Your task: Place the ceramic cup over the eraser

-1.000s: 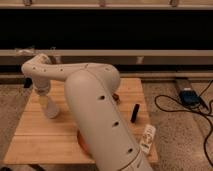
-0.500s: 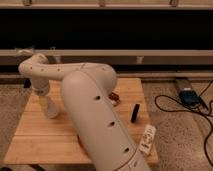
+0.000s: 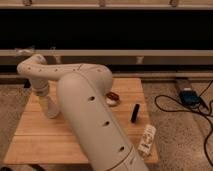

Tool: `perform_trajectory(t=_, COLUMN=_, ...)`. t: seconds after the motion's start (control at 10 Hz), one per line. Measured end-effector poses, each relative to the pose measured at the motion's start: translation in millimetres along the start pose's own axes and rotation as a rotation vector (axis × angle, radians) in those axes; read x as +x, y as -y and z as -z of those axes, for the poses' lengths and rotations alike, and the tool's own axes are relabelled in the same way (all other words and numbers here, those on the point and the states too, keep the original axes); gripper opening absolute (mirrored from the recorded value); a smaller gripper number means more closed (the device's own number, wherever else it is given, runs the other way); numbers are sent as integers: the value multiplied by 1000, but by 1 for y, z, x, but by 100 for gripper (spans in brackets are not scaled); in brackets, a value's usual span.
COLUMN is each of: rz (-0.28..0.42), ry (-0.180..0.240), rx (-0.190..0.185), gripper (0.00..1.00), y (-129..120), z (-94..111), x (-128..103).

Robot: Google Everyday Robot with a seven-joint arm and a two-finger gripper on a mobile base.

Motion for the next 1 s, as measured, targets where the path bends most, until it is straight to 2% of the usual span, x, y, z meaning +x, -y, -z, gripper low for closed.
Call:
perform_trajectory(t=0.4, rz=4, ry=7, rx=-3, gripper=23, y=2, z=3, x=-3)
perform_trajectory(t=0.6, rz=5, ry=-8, rx=-27, gripper=2, y=4, z=10, x=-2)
perform_trajectory(t=0.8, rz=15, ry=-31, rx=-55, gripper=0, y=8, z=27, x=3)
perform_trajectory(t=1.0, rz=24, ry=-59, rx=-97, gripper=0, y=11, z=61, x=4)
